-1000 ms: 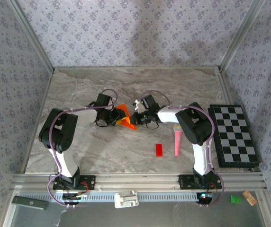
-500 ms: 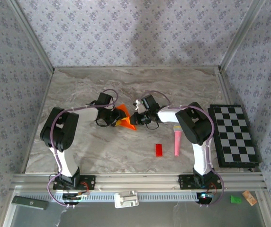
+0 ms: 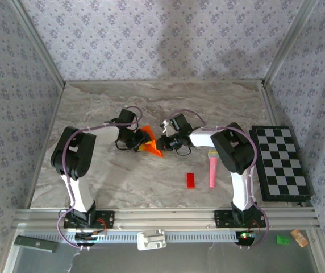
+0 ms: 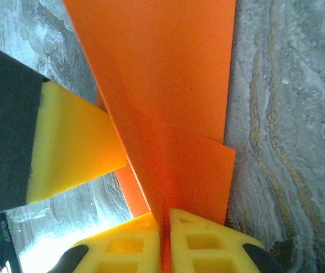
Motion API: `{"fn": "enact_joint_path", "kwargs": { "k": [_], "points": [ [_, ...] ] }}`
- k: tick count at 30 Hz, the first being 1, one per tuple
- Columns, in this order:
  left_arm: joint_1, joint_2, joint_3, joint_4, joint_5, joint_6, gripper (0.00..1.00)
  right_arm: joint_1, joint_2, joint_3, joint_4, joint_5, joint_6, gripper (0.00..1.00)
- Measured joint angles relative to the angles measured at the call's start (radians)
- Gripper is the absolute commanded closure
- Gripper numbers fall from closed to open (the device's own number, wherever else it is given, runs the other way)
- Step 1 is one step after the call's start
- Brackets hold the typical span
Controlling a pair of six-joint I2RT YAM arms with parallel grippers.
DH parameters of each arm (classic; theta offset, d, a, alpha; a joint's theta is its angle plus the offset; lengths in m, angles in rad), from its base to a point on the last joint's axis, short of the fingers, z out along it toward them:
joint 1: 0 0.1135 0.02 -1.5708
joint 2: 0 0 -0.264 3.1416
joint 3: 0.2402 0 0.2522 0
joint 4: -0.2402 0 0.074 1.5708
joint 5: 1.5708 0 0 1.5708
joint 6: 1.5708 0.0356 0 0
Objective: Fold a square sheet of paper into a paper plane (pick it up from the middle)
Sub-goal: Fourth fold the wing at the center of the table.
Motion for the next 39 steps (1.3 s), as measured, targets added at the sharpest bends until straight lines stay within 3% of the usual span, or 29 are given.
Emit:
{"fn": "enact_joint_path", "kwargs": {
  "k": [27,33,39],
  "points": [
    [0.026,-0.052,0.013,-0.002,-0.014,0.01,0.6,-0.005,0.008,0.014,-0.055,-0.031,-0.018,0.97],
    [0.065,-0.166,-0.039,0.129,0.003,0.021,0.69,-0.02,0.022,0.019,-0.048,-0.073,0.019,0.97],
    [0.064,-0.15,-0.146,0.282,0.073,0.008,0.79,-0.031,0.032,0.02,-0.036,-0.105,0.051,0.97]
  ]
}}
